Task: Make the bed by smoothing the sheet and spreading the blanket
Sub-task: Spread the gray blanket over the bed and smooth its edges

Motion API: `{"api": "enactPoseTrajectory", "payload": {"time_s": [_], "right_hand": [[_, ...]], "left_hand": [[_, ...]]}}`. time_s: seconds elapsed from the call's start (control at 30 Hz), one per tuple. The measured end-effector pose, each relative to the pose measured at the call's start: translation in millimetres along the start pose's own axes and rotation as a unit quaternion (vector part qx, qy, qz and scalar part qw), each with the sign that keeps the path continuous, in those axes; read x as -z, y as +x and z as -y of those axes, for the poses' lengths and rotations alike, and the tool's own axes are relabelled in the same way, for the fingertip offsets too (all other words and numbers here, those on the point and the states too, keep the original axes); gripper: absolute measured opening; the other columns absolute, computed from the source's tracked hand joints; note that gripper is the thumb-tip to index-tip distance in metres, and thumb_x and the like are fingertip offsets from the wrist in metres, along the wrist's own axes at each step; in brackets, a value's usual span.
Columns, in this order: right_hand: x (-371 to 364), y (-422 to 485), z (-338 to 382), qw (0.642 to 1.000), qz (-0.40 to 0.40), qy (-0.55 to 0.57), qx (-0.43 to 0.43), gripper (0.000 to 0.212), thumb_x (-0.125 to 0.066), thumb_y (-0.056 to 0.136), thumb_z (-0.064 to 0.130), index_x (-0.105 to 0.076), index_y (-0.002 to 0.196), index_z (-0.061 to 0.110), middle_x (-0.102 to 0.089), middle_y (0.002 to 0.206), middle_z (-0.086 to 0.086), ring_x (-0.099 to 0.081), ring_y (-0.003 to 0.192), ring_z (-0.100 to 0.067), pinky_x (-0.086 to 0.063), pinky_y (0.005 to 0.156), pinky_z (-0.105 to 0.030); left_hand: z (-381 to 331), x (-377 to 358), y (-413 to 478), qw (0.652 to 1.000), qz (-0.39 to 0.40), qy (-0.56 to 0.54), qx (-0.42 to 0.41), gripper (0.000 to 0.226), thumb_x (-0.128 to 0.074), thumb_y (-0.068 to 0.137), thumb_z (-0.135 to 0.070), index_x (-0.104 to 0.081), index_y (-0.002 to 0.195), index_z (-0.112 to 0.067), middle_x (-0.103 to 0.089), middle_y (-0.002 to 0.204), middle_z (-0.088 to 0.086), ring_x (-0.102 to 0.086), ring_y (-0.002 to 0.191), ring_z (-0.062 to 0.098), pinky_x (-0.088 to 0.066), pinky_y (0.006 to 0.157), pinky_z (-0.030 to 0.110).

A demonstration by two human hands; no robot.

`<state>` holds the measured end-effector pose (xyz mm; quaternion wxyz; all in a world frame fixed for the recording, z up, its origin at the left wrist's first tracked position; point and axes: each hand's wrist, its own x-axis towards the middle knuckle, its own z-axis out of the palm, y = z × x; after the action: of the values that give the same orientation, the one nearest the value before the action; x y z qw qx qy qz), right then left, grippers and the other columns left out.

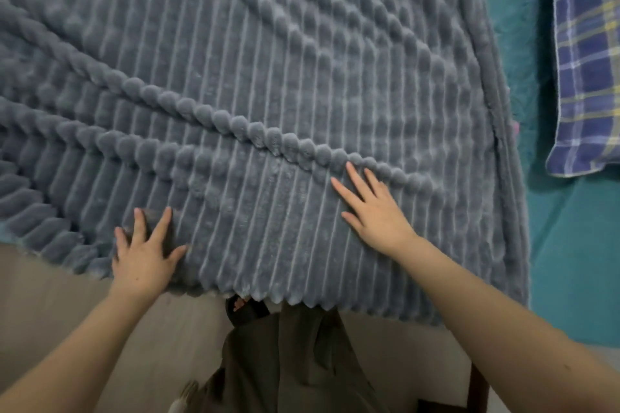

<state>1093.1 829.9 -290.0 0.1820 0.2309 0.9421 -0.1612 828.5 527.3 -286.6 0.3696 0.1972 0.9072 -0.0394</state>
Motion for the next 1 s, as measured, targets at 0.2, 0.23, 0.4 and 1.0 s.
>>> {"api": "enactPoseTrajectory", "payload": {"time_s": [0.2, 0.23, 0.4, 1.0], "right_hand": [[51, 93, 2, 0.954, -0.154, 0.169, -0.193, 0.047, -0.045, 0.099, 0.035, -0.037, 0.143, 0.021, -0.040, 0.131, -0.009, -0.059, 0.093, -0.035, -0.052, 0.077, -0.046], [60, 109, -8, 0.939, -0.161, 0.187, -0.241, 0.046, -0.048, 0.098, 0.034, -0.040, 0.141, 0.019, -0.038, 0.131, -0.010, -0.059, 0.094, -0.037, -0.052, 0.079, -0.046], [94, 163, -55, 0.945, -0.055, 0.176, -0.271, 0.057, -0.076, 0.079, 0.034, -0.049, 0.125, 0.012, -0.044, 0.128, -0.011, -0.054, 0.108, -0.031, -0.048, 0.087, -0.042], [110, 204, -4, 0.888, -0.122, 0.079, -0.435, 0.046, -0.051, 0.091, 0.009, -0.033, 0.133, 0.001, -0.029, 0.144, -0.020, -0.047, 0.120, -0.038, -0.044, 0.092, -0.049]], "left_hand": [[10, 5, 12, 0.997, 0.072, 0.008, 0.001, 0.090, -0.057, 0.090, -0.048, 0.013, 0.146, -0.047, 0.029, 0.156, -0.004, 0.007, 0.146, 0.042, -0.026, 0.115, 0.050], [9, 4, 12, 0.997, 0.070, 0.016, 0.001, 0.092, -0.058, 0.090, -0.047, 0.014, 0.146, -0.046, 0.031, 0.156, -0.003, 0.008, 0.145, 0.042, -0.029, 0.114, 0.049], [5, 0, 12, 0.999, 0.046, 0.027, -0.002, 0.093, -0.060, 0.090, -0.042, 0.012, 0.148, -0.042, 0.031, 0.155, 0.000, 0.005, 0.145, 0.044, -0.043, 0.104, 0.045], [4, 1, 5, 0.999, 0.022, 0.036, -0.027, 0.093, -0.054, 0.090, -0.051, 0.020, 0.146, -0.041, 0.031, 0.156, 0.002, 0.002, 0.146, 0.041, -0.042, 0.108, 0.040]]}}
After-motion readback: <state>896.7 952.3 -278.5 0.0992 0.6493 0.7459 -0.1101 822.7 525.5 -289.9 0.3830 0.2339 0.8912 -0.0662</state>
